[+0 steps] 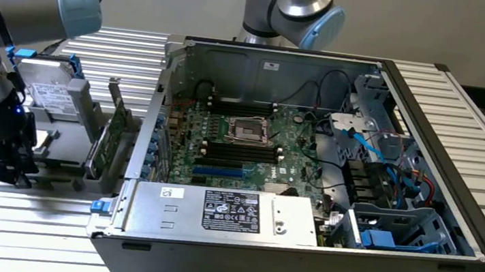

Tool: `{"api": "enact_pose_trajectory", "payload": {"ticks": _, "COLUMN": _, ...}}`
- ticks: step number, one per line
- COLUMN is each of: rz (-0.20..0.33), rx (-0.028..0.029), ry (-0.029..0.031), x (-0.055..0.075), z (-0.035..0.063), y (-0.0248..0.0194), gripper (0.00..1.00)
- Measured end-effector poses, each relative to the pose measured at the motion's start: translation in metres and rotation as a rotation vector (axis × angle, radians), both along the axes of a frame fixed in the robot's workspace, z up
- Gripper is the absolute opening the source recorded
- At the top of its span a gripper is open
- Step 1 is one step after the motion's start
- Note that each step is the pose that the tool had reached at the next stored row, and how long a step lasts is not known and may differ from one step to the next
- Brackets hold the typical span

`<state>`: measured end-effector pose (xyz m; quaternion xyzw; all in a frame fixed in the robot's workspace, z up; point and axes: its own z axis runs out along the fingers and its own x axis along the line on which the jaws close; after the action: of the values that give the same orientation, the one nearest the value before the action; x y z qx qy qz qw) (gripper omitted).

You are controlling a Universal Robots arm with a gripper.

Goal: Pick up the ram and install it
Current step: 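Pick up the ram and move it above insertion slot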

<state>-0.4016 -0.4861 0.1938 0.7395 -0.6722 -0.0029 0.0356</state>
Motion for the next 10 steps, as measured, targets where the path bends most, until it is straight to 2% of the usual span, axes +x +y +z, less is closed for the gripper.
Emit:
{"api": "enact_pose_trajectory", "payload": {"ticks": 3, "rz": 0.0, "rx": 0.0003, "ry": -0.0005, "x": 0.0, "z": -0.0035, "y": 0.0, "gripper": 0.36}}
{"api": "enact_pose_trajectory", "payload": {"ticks": 10, "rz": 0.0, "rx": 0.0002, "ry": -0.0004, "x": 0.0, "z": -0.0035, "y": 0.0, "gripper": 0.35}}
